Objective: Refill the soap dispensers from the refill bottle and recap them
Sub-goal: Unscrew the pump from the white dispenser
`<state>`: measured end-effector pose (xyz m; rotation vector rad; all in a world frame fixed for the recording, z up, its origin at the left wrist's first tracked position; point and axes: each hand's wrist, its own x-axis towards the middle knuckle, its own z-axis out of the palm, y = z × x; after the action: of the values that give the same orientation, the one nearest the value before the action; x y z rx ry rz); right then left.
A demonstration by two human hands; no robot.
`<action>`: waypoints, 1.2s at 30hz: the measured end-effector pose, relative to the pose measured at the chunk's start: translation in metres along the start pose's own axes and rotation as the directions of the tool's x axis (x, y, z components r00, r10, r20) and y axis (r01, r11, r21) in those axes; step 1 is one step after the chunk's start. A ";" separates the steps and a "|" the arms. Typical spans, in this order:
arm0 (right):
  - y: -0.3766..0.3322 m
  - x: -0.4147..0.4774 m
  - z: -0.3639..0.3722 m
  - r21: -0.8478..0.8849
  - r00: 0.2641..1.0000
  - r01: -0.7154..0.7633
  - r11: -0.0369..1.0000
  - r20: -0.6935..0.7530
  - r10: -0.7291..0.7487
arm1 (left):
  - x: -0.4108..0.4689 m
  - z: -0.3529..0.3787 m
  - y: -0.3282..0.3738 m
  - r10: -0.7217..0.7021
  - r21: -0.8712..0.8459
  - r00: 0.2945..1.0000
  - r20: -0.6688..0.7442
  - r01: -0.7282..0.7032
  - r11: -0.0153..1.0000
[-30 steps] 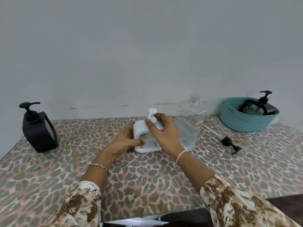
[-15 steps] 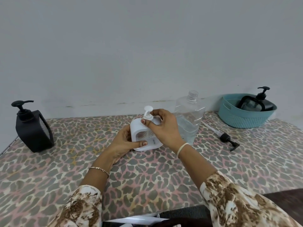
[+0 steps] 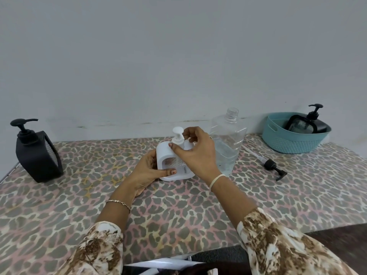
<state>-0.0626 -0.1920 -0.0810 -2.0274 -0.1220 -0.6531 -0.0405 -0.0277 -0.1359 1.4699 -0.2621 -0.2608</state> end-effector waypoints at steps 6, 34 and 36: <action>0.001 -0.001 0.001 0.062 0.999 -0.013 0.998 0.049 0.010 | 0.002 -0.002 -0.004 -0.005 0.009 1.000 -0.009 0.005 1.000; -0.002 -0.001 0.006 0.001 0.999 -0.033 0.999 -0.017 0.033 | 0.003 -0.004 -0.007 -0.012 0.010 1.000 -0.019 0.012 1.000; -0.003 -0.003 0.004 0.023 1.000 -0.022 0.999 0.016 0.021 | 0.003 -0.004 -0.006 -0.012 0.018 1.000 -0.020 0.012 1.000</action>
<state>-0.0646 -0.1862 -0.0814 -2.0089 -0.1164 -0.6197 -0.0369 -0.0256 -0.1421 1.4914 -0.2403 -0.2541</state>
